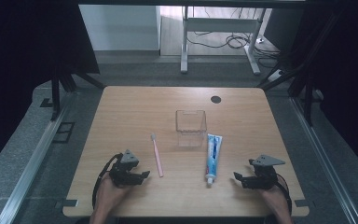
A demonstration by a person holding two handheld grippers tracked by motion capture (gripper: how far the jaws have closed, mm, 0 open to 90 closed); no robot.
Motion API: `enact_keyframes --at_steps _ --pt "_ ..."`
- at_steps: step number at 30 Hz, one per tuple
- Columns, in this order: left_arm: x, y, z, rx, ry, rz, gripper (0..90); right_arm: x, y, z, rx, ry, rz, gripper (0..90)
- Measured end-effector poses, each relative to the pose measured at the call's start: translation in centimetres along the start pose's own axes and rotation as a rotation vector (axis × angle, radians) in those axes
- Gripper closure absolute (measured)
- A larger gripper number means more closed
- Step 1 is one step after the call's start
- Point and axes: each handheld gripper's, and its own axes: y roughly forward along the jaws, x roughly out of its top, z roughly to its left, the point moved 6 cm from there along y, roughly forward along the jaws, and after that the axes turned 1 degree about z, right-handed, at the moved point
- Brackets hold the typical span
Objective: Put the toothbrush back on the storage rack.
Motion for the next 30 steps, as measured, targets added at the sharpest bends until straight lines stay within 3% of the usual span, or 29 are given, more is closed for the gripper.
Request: enact_keyframes --at_steps 18,30 --pt "1.6 -0.5 -1.0 -0.043 0.012 -0.002 67.1 0.0 0.0 -0.1 -0.003 0.0 -0.001 13.3" --pt "2.5 0.1 -1.9 -0.063 0.071 0.031 83.0 -0.1 0.0 -0.2 -0.008 0.002 0.008 13.5"
